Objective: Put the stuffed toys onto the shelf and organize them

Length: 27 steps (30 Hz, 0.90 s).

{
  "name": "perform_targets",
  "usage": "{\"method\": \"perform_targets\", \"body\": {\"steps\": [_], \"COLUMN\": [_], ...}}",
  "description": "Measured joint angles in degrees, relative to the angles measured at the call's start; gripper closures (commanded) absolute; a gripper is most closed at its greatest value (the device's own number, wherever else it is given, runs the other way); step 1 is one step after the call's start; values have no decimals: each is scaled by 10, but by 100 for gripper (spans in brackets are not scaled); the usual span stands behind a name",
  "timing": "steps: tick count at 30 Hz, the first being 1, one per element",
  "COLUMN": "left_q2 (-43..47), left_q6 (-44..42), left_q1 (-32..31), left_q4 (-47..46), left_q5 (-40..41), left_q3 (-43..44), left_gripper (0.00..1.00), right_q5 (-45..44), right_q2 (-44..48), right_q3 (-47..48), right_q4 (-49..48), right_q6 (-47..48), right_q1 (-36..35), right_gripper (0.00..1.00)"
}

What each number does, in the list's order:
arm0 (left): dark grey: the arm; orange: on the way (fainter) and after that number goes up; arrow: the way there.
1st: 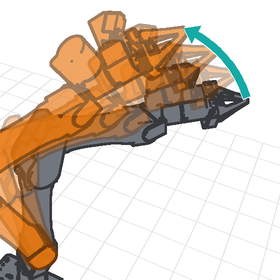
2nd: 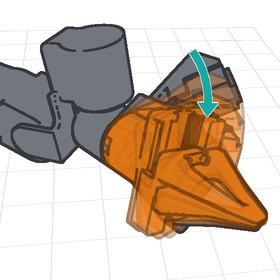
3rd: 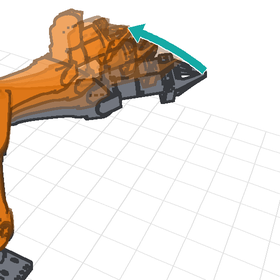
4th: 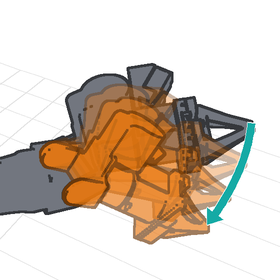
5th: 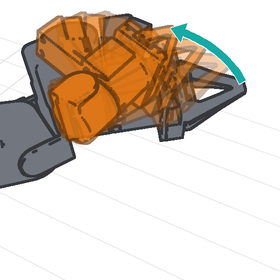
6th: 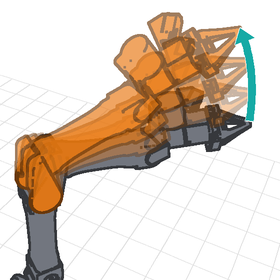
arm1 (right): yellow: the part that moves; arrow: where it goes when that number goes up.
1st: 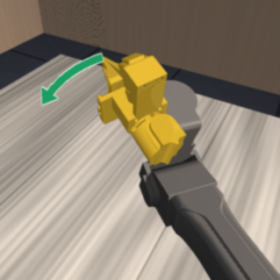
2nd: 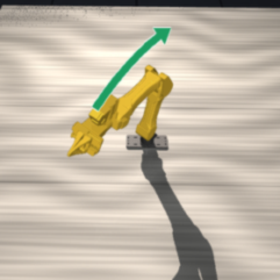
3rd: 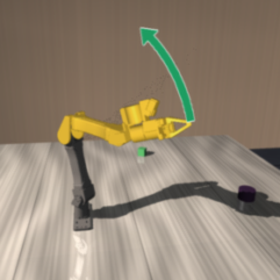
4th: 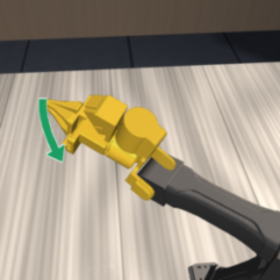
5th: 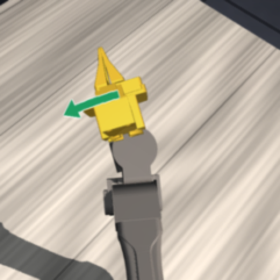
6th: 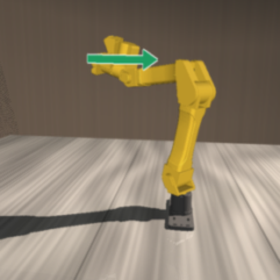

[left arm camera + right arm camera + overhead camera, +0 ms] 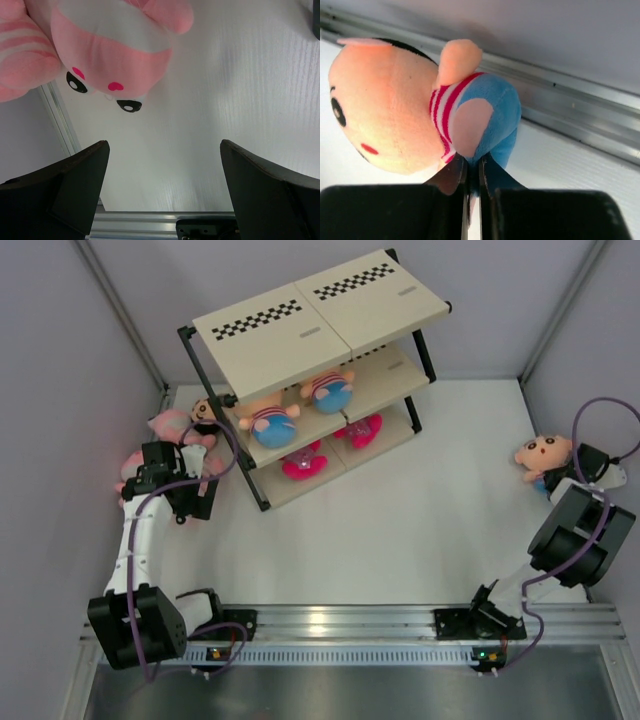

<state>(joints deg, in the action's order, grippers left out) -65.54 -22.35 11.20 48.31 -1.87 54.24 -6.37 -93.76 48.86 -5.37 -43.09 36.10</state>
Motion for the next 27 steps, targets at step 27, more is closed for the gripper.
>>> {"method": "perform_targets", "body": {"steps": [27], "left_q2": [0], "left_q6": [0], "left_q1": [0], "left_q4": [0], "left_q5": [-6], "left_q3": [0], "left_gripper": [1], "right_q5": [19], "right_q2": [339], "right_q3": [90], "right_q4": [120], "right_q6": [-64], "right_q1": [-451], "right_gripper": [100]}}
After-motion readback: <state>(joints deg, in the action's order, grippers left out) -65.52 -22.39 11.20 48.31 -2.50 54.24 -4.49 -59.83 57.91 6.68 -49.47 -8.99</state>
